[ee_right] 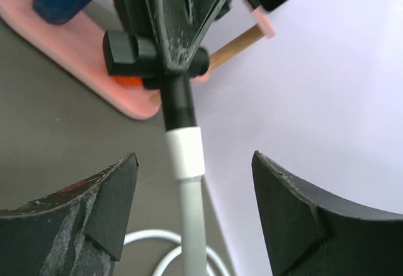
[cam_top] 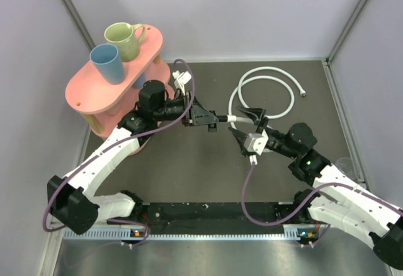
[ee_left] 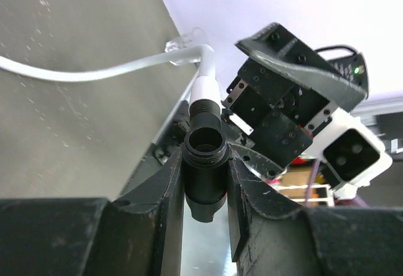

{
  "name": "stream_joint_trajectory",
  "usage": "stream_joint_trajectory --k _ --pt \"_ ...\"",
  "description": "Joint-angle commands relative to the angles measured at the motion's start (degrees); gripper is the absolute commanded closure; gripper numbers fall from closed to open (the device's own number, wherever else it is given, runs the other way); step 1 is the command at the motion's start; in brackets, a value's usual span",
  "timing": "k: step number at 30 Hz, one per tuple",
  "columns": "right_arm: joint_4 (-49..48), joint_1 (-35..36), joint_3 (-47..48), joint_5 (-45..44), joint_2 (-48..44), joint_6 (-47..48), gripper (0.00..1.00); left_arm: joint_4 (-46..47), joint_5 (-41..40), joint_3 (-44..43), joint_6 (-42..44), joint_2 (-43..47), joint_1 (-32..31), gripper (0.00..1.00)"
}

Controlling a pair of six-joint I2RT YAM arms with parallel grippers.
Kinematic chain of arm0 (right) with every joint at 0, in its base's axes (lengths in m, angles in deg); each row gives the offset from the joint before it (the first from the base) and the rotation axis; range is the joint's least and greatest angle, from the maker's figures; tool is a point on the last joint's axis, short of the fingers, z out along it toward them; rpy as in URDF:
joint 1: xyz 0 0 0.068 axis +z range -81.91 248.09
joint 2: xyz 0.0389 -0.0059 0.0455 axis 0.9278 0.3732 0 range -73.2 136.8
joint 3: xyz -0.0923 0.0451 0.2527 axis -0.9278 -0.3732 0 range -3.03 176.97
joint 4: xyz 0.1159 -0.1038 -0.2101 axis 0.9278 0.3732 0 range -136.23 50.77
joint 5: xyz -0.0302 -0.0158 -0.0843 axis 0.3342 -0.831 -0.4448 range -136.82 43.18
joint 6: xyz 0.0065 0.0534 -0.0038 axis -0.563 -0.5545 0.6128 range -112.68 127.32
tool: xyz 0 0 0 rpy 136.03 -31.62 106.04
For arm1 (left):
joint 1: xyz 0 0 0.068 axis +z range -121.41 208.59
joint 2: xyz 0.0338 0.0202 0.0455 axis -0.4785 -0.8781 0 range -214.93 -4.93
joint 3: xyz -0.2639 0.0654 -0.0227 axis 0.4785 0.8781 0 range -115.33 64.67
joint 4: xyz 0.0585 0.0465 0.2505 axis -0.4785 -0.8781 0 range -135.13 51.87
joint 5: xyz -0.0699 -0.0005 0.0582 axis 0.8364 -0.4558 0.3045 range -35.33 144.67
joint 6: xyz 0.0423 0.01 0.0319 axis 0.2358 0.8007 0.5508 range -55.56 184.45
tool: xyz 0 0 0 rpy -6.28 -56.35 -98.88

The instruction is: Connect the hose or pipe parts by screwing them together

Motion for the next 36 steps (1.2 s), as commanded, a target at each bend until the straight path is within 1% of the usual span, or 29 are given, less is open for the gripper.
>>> stream_joint_trajectory --k 1,2,3,7,8,10,11,13,14,16,17,18,19,21,22,23,24,25,26,27,28,29,30,31,32,33,34,35,36 --pt "-8.1 4.4 1.3 -7.6 1.3 8.6 0.31 12.9 5.1 3.3 -18.3 3.9 1.5 1.00" --pt "-8.8 5.5 1.3 -8.2 1.7 10.0 0.33 14.2 5.4 4.0 -21.7 3.9 1.9 1.00" --pt "-8.8 5.9 1.5 -9.1 2.4 10.4 0.35 15.2 5.8 4.9 -22.9 3.9 2.0 1.00" --pt "-8.8 8.2 2.4 -12.5 4.6 12.9 0.38 23.0 7.3 7.3 -29.1 3.9 2.1 1.00" --pt "-9.5 8.8 2.3 -13.4 4.9 13.2 0.39 23.8 7.3 7.9 -30.7 4.0 2.2 1.00" --pt "-10.4 9.4 2.1 -13.5 5.5 13.3 0.44 24.1 7.5 7.9 -31.4 3.8 2.3 1.00" --pt "-10.5 9.5 2.2 -13.2 5.7 13.3 0.52 24.1 7.6 7.9 -31.7 3.7 2.3 1.00" --pt "-11.2 10.1 2.4 -12.6 6.2 13.4 0.64 24.2 7.9 7.9 -32.1 3.5 2.3 1.00" --pt "-11.4 10.3 2.5 -12.3 6.7 13.4 0.77 24.7 8.5 8.0 -32.8 3.3 2.3 1.00" --pt "-11.0 10.8 3.2 -11.5 7.2 13.0 0.92 24.9 8.7 8.0 -32.3 3.0 2.3 1.00" --pt "-9.7 10.9 3.8 -10.9 8.0 12.5 1.00 24.9 8.8 7.5 -29.7 2.7 2.3 1.00" --pt "-8.3 11.0 5.6 -10.8 8.2 11.7 1.00 23.2 8.2 6.9 -27.0 2.6 2.3 1.00" --pt "-4.7 11.1 6.8 -10.6 8.6 8.7 1.00 21.3 7.3 6.0 -18.6 2.5 2.1 1.00" --pt "-1.4 11.1 10.8 -9.7 9.3 5.0 1.00 19.0 6.3 3.7 -7.5 3.0 1.5 1.00" --pt "3.0 11.1 12.4 -9.3 9.6 1.2 1.00 16.9 5.3 3.3 3.8 3.2 0.8 1.00" --pt "5.3 10.9 14.3 -9.0 10.1 -0.9 1.00 14.4 4.1 2.5 9.8 3.7 0.3 1.00" --pt "8.9 10.5 18.6 -8.2 12.1 -2.0 1.00 9.7 3.7 2.0 16.0 3.6 0.0 1.00" --pt "12.2 9.8 20.7 -7.6 13.0 -2.7 1.00 8.2 4.4 1.6 26.6 3.6 -0.5 1.00" --pt "17.2 9.5 22.6 -6.2 14.3 -3.2 1.00 7.4 5.7 1.8 31.4 3.6 -0.5 1.00" --pt "19.0 8.8 25.1 -4.5 15.4 -3.9 1.00 5.3 6.0 2.1 35.4 3.7 -0.5 1.00" --pt "20.1 7.5 26.0 -1.9 15.8 -5.9 1.00 4.2 6.4 2.4 41.9 3.8 -0.6 1.00" --pt "21.4 4.9 26.7 4.0 16.1 -7.2 1.00 4.2 6.9 3.4 44.6 4.0 -0.6 1.00" --pt "21.7 3.4 28.0 7.1 16.3 -8.7 1.00 4.1 7.3 3.8 46.8 4.3 -0.6 1.00" --pt "22.3 2.3 28.6 10.2 17.1 -11.2 1.00 4.4 8.7 4.7 51.8 4.3 -0.6 1.00" --pt "24.0 -0.3 29.4 15.8 17.7 -12.0 1.00 4.6 9.4 5.1 53.8 4.3 -0.6 1.00" --pt "25.6 -1.2 31.5 18.3 18.6 -12.8 1.00 4.6 10.5 5.2 56.2 4.1 -0.7 1.00" --pt "27.5 -2.0 32.8 20.8 20.4 -13.5 1.00 3.3 12.3 5.1 61.0 3.9 -0.7 1.00" --pt "29.2 -3.3 35.3 25.0 21.6 -13.5 1.00 2.4 13.1 4.9 63.5 3.3 -0.7 1.00" --pt "31.9 -3.7 36.3 26.8 22.4 -14.0 1.00 1.6 12.9 4.6 65.6 3.0 -0.7 1.00"
